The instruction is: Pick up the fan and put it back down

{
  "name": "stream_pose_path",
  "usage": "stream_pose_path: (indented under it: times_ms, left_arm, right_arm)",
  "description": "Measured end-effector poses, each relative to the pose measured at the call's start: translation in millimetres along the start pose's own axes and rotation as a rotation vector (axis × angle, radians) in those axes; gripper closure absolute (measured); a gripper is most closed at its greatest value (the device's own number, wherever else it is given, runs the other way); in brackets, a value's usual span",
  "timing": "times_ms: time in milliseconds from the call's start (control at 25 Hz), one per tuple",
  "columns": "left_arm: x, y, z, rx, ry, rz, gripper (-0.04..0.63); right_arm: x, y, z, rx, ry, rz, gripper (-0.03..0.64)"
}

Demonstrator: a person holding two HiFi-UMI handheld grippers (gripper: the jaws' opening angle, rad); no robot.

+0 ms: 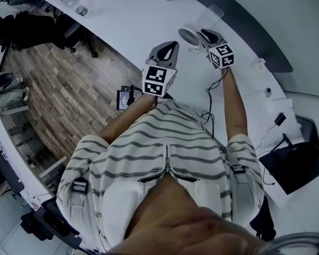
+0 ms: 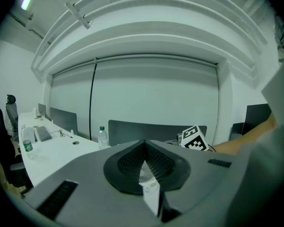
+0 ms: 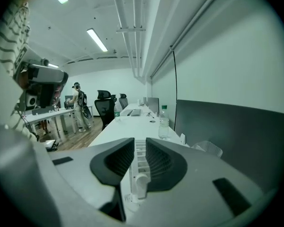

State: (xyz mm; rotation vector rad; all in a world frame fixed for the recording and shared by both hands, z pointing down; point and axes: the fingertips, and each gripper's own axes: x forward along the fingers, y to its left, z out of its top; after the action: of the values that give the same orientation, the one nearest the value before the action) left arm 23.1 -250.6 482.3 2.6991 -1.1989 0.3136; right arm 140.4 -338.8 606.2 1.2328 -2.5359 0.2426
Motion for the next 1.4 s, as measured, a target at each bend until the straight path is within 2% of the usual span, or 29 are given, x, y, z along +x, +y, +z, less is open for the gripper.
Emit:
stream_pose_path:
  times_ms: [80,240,400,640,960,1400]
  left_arm:
    - [1,-1,0,-0.001,-0.002,-0.003,0.588]
    - [1,-4,0,-0.002,-0.005,-0.006,0.588]
    - [2,-6,2,-0.002,-0.008,-0.010,0.588]
    - [3,-7,2,-0.003,-0.012,-0.011,0.588]
    - [1,-7,4,-0.006,-0.014,-0.014,0.588]
    - [-2,-11,6,-0.002,-0.020,-0.031,0.588]
  right_arm:
    - [-4,1,4,0.016,-0.020,-0.023,0.563]
    - [-11,2,11,0.052,-0.039,-0.080,0.603]
    - [-18,2,12,0.081,0.000,-0.193,0.604]
    - [-37,17,32,0.240,-0.063,-0.273,0.605]
    - [-62,42,63,0.288,-0.149,-0.309,0.606]
    - [-79,72,86,0.276,-0.190,-0.334,0.606]
